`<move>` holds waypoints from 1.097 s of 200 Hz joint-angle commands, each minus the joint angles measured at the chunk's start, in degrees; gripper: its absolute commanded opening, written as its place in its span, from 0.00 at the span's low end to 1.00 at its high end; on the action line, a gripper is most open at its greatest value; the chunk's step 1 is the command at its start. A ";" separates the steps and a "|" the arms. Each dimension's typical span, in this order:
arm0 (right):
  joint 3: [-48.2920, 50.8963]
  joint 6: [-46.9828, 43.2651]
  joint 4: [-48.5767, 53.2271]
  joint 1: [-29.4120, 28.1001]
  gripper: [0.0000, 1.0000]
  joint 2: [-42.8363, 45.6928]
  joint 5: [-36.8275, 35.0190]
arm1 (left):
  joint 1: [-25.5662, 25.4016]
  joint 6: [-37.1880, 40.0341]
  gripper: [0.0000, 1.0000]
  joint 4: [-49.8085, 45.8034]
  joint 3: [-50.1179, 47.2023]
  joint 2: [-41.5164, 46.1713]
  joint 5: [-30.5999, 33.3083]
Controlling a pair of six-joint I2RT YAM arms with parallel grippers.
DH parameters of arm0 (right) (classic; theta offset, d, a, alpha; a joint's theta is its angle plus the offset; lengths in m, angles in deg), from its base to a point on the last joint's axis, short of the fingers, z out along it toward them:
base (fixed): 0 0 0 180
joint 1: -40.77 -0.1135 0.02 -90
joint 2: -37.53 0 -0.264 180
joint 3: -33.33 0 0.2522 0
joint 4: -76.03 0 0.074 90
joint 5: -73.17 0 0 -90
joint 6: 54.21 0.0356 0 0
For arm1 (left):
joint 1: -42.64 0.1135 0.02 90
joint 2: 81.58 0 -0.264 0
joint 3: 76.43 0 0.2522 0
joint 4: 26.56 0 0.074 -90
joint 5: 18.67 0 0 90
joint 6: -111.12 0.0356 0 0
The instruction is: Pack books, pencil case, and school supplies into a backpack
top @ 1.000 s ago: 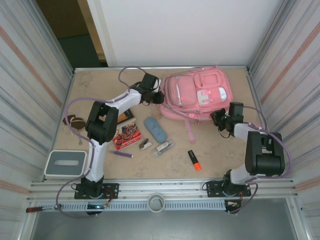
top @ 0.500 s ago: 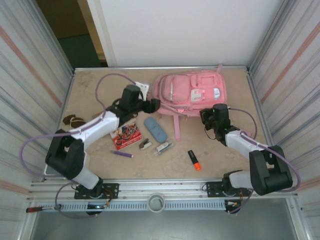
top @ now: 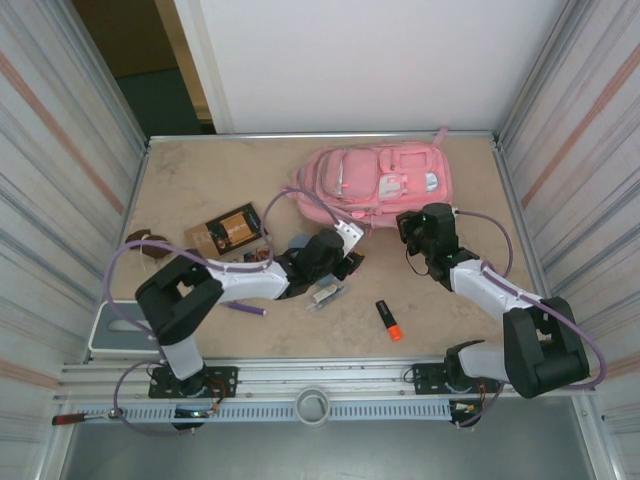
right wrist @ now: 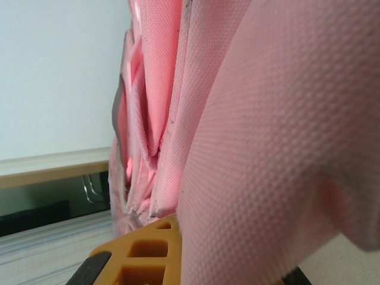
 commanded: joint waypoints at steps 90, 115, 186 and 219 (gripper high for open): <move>-1.20 -2.18 -2.44 -0.61 0.02 4.70 1.40 | -0.19 2.48 0.34 6.61 7.91 -7.38 5.34; -1.04 -2.18 -2.53 -0.64 0.02 4.65 1.19 | -0.14 1.77 0.33 6.48 8.85 -8.16 5.85; -0.63 -2.09 -2.69 -0.71 0.01 4.28 1.39 | 1.79 -1.43 0.31 6.36 10.51 -9.04 4.46; -0.30 -1.66 -3.47 -0.89 0.01 3.59 1.65 | 1.79 -1.88 0.28 6.40 11.63 -9.74 3.33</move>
